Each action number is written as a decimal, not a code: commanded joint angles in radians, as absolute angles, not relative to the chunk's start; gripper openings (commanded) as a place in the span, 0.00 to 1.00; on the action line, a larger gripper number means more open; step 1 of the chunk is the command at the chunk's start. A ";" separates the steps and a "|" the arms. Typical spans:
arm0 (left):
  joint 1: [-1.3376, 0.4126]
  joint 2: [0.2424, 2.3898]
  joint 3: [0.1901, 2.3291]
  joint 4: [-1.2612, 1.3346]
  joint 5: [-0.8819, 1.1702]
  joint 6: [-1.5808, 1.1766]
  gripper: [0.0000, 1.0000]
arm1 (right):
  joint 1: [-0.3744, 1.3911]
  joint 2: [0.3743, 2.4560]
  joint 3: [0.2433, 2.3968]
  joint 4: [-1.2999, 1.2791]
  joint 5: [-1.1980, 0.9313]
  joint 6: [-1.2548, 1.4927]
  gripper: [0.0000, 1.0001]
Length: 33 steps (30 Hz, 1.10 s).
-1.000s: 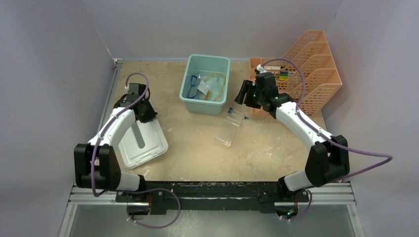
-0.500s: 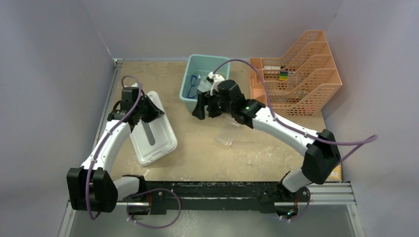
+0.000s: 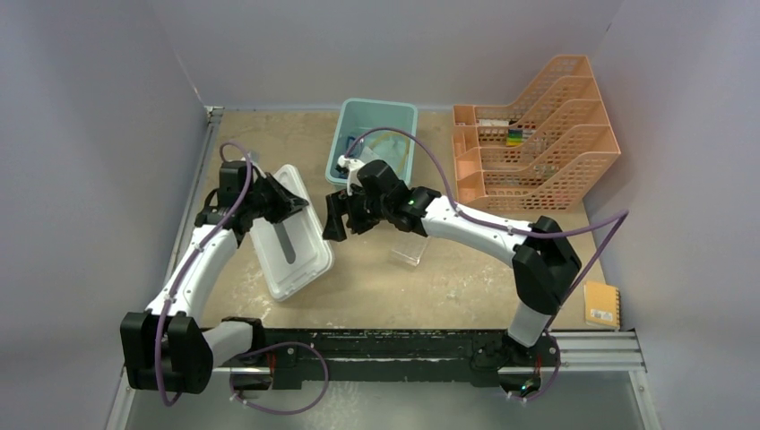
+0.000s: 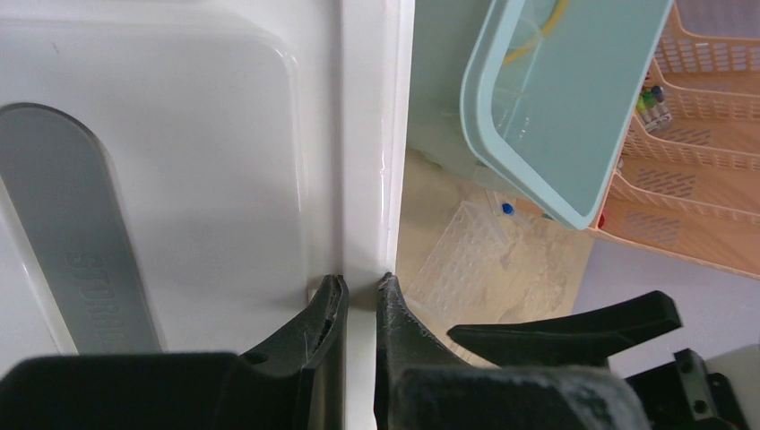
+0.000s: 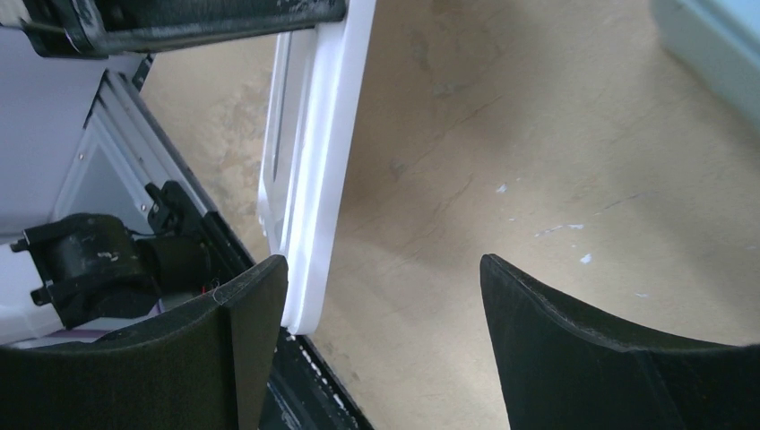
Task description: Organize the chemistry lab equipment
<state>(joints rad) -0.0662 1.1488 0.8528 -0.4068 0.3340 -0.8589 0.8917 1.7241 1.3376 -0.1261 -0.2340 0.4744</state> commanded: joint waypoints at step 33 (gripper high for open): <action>-0.068 1.099 1.087 -0.480 0.289 -0.780 0.74 | 0.848 1.827 1.586 -0.116 -0.566 0.591 0.04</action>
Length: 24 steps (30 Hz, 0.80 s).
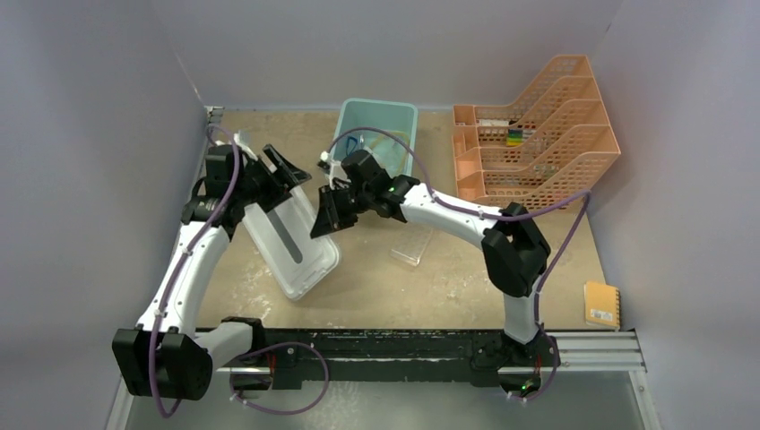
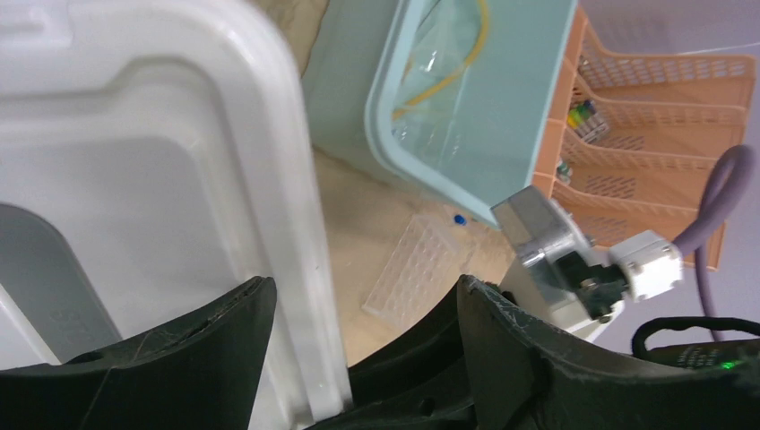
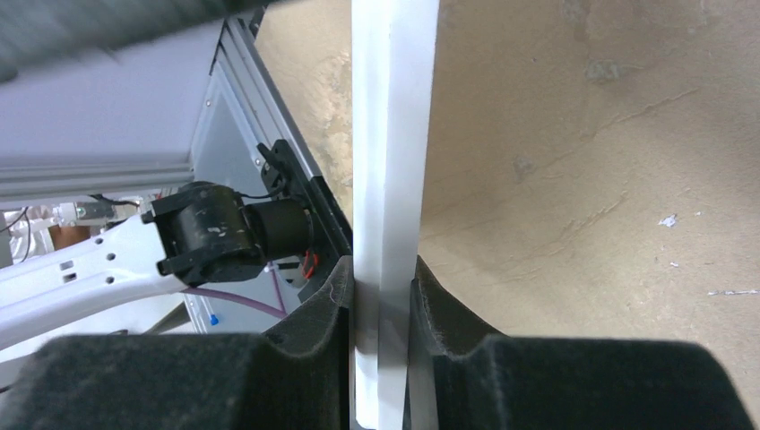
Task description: Organize the chemistry lab equipment
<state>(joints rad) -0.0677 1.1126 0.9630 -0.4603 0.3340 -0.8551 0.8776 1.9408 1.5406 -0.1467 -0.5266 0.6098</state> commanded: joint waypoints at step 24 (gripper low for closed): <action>-0.067 1.291 1.300 -0.364 0.310 -0.860 0.77 | 0.355 1.626 1.440 0.278 -0.580 1.064 0.04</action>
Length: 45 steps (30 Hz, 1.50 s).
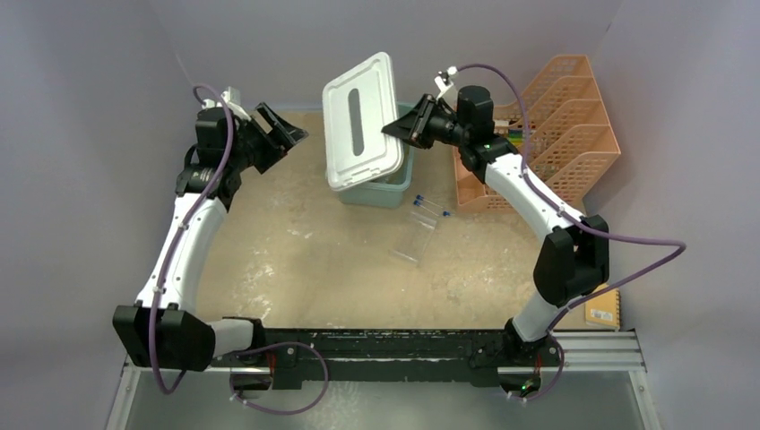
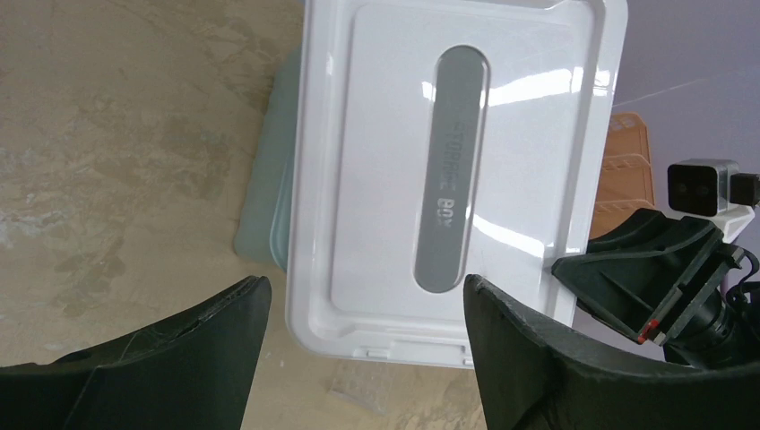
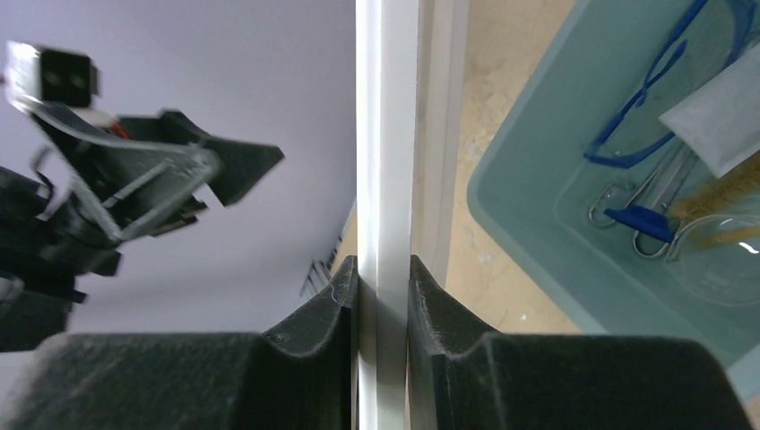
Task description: Organize the chemistry lab equipment
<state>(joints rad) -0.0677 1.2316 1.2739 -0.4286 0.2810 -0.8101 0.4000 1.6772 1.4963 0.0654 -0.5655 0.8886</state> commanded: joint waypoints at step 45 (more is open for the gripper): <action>-0.079 1.710 1.442 -0.236 0.419 -0.762 0.81 | 0.296 1.816 1.585 -0.279 -0.221 0.832 0.65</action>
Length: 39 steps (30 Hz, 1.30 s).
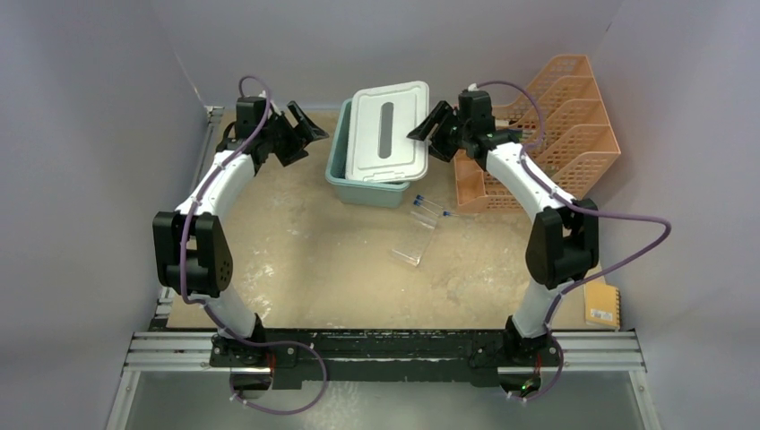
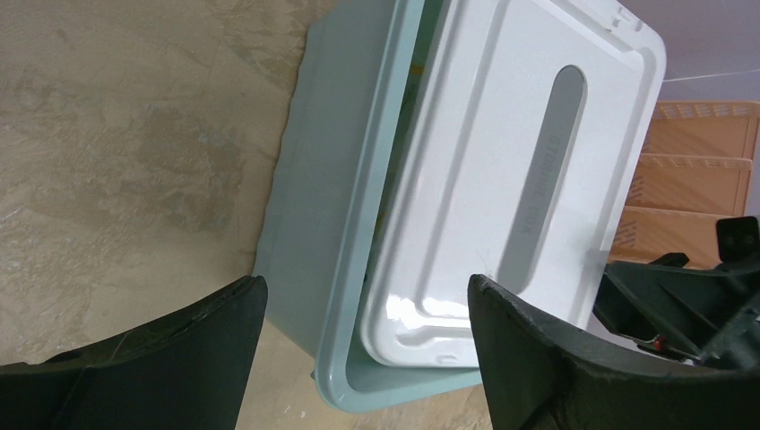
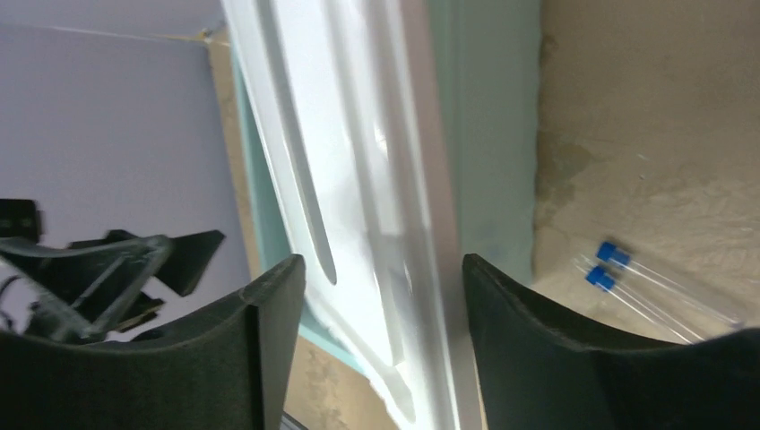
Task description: Organize the chemistry lab equipment
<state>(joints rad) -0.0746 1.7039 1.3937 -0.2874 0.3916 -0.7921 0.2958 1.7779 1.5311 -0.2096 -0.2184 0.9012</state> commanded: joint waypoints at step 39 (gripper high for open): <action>-0.144 1.864 1.610 -0.328 0.356 -0.691 0.86 | 0.312 1.978 1.814 -0.492 -0.102 0.507 0.54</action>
